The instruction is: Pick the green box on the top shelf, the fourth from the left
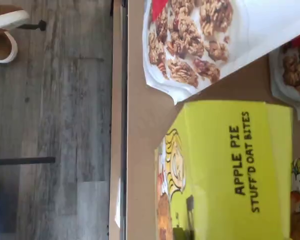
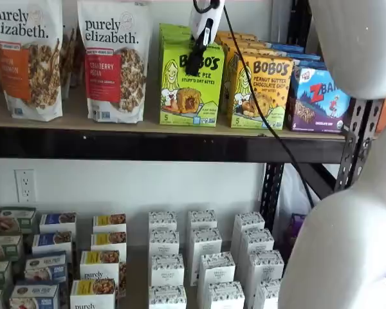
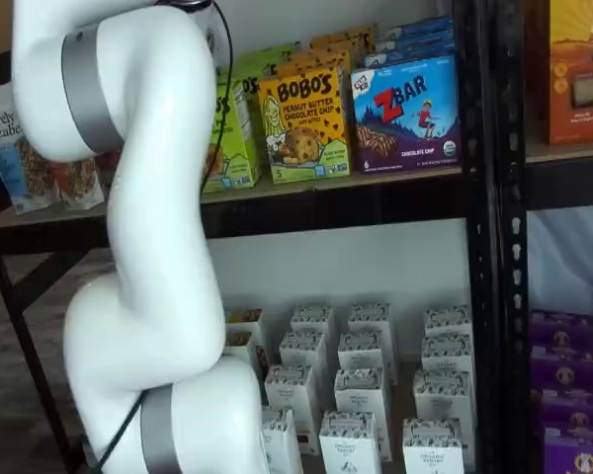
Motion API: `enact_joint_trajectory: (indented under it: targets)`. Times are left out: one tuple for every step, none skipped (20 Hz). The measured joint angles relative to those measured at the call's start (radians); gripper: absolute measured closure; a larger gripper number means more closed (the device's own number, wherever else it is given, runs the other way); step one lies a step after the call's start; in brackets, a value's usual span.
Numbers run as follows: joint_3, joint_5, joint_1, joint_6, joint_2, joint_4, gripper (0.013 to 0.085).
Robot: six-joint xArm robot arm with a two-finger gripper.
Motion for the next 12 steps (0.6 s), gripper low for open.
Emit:
enact_joint_trajectory:
  targets:
    - [0.0, 0.001, 0.0, 0.0, 0.0, 0.0, 0.069]
    - [-0.001, 0.002, 0.0, 0.0, 0.0, 0.0, 0.069]
    - [-0.002, 0.004, 0.0, 0.0, 0.001, 0.0, 0.069]
    - [-0.003, 0.007, 0.0, 0.0, 0.001, 0.0, 0.069]
    - [-0.005, 0.01, 0.0, 0.0, 0.001, 0.001, 0.069]
    - [-0.006, 0.015, 0.0, 0.0, 0.002, 0.002, 0.069]
    - [-0.009, 0.02, -0.001, 0.0, 0.002, 0.003, 0.069]
    - [-0.011, 0.028, -0.001, 0.001, 0.002, 0.005, 0.069]
    - [-0.012, 0.033, 0.0, 0.002, 0.001, 0.006, 0.069]
    - [-0.014, 0.039, 0.0, 0.002, -0.001, 0.007, 0.069]
    - [-0.015, 0.044, 0.001, 0.004, -0.002, 0.007, 0.069]
    - [-0.016, 0.048, 0.002, 0.005, -0.004, 0.007, 0.069]
